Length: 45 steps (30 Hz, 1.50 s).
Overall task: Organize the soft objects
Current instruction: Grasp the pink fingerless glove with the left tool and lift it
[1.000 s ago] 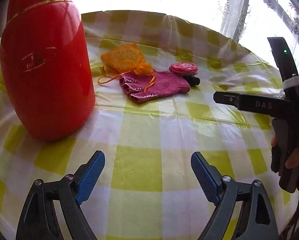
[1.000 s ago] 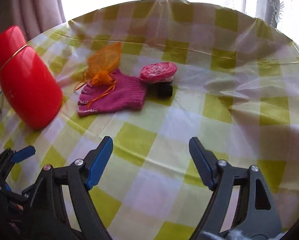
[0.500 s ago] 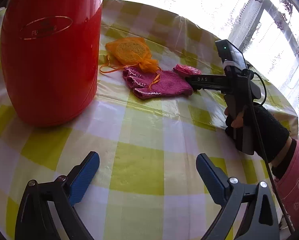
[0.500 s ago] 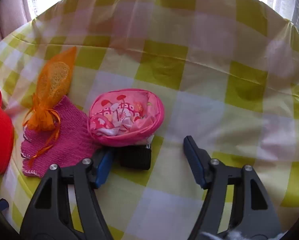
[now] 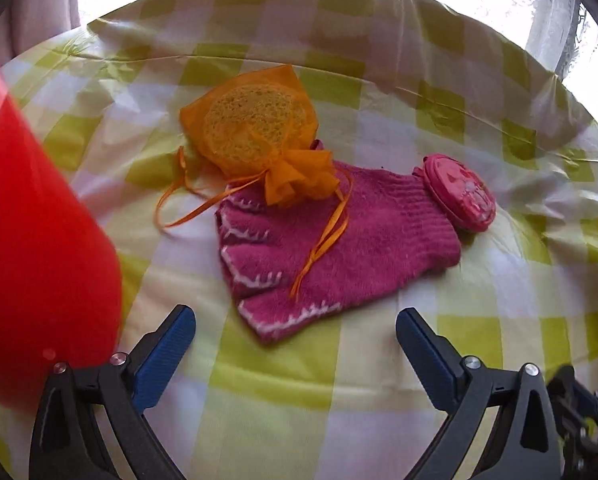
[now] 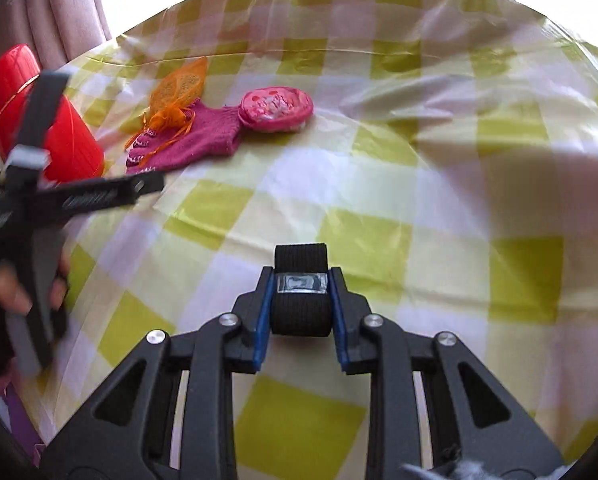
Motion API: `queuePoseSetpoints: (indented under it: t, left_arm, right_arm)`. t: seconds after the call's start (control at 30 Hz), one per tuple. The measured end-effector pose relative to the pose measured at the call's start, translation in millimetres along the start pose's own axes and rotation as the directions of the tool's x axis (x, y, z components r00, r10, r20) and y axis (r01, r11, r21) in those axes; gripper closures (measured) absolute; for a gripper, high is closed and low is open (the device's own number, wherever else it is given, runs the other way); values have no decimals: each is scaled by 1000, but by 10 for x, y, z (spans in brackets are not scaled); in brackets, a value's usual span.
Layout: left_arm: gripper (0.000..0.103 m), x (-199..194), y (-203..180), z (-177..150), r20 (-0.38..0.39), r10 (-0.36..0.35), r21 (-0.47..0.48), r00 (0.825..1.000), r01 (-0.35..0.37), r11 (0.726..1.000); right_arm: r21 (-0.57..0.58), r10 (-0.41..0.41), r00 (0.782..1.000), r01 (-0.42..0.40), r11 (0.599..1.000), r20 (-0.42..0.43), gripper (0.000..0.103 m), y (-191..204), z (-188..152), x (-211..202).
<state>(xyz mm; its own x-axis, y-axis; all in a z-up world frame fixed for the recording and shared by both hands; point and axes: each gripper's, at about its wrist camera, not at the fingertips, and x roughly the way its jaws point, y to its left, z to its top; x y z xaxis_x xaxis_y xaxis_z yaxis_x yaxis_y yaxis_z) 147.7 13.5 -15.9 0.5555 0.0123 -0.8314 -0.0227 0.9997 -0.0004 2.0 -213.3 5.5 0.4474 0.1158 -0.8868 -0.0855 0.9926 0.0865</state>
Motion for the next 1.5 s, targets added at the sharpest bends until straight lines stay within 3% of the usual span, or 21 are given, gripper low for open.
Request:
queuePoseSetpoints:
  t: [0.1, 0.13, 0.17, 0.2, 0.27, 0.3, 0.33, 0.4, 0.5, 0.63, 0.73, 0.8, 0.87, 0.93, 1.03, 1.2, 1.27, 1.37, 1.4, 1.43, 1.5]
  left_arm:
    - [5, 84, -199, 145, 0, -38, 67, 999, 37, 997]
    - [30, 19, -272, 118, 18, -63, 94, 998, 61, 994]
    - [79, -77, -364, 58, 24, -125, 142, 992, 120, 983]
    - [96, -160, -459, -29, -7, -205, 184, 979, 202, 962]
    - [96, -421, -586, -320, -20, -349, 224, 937, 345, 912]
    - [96, -577, -655, -512, -18, -378, 264, 926, 369, 891]
    - [96, -723, -715, -715, -27, -402, 297, 915, 391, 871]
    - [96, -939, -790, -1071, -85, -475, 323, 876, 475, 818]
    - [93, -1135, -769, -1386, -82, -454, 343, 887, 453, 823]
    - [81, -1179, -572, -1376, -76, -422, 289, 903, 425, 858]
    - [52, -1184, -459, -1322, -40, -370, 258, 928, 367, 894]
    - [24, -1150, -462, -1262, -8, -354, 263, 935, 344, 902]
    - [13, -1093, -504, -1211, -12, -331, 306, 943, 319, 897]
    - [13, -987, -600, -1201, -37, -290, 389, 956, 281, 877]
    - [13, -976, -723, -1227, 21, -191, 512, 981, 153, 845]
    - [11, -1442, -727, -1233, 142, -242, 597, 960, 111, 794]
    - [3, -1464, -779, -1264, 128, -244, 687, 961, 91, 721]
    - [3, -1254, -888, -1286, 144, -157, 813, 977, -26, 582]
    - [3, -1151, -898, -1250, 108, -147, 825, 983, -6, 565]
    - [3, -1036, -895, -1190, 51, -150, 822, 987, 44, 568]
    - [0, -854, -827, -996, -45, -212, 760, 976, 171, 627]
  right_arm:
    - [11, -16, 999, 15, 1000, 31, 73, -97, -162, -105]
    - [15, -11, 999, 10, 1000, 35, 73, -114, -195, -122]
    - [20, -9, 999, 8, 1000, 36, 73, -127, -198, -126]
    - [29, -4, 999, 3, 1000, 39, 73, -129, -176, -109]
    - [39, 1, 999, -3, 999, 41, 73, -146, -180, -117]
    - [43, 6, 999, -8, 999, 42, 73, -153, -182, -118]
    - [49, 13, 999, -15, 999, 44, 73, -167, -183, -123]
    - [64, 30, 998, -33, 997, 49, 73, -194, -193, -117]
    - [93, 40, 998, -45, 995, 55, 73, -242, -200, -123]
    - [130, 40, 996, -50, 990, 75, 73, -304, -209, -140]
    - [126, 38, 997, -46, 991, 73, 73, -293, -205, -135]
    - [124, 35, 997, -43, 991, 69, 73, -283, -208, -132]
    - [126, 33, 997, -41, 991, 69, 73, -288, -208, -132]
    - [127, 29, 997, -38, 991, 67, 73, -291, -208, -126]
    - [124, 23, 998, -30, 992, 62, 73, -283, -205, -113]
    - [120, 23, 998, -30, 992, 61, 72, -288, -198, -107]
    - [115, 19, 998, -26, 993, 59, 72, -285, -195, -103]
    - [113, 18, 998, -24, 993, 59, 72, -286, -196, -100]
    - [114, 18, 998, -24, 993, 59, 72, -282, -197, -102]
    - [115, 18, 998, -25, 993, 60, 72, -283, -198, -102]
    - [113, 17, 998, -24, 993, 59, 72, -287, -196, -99]
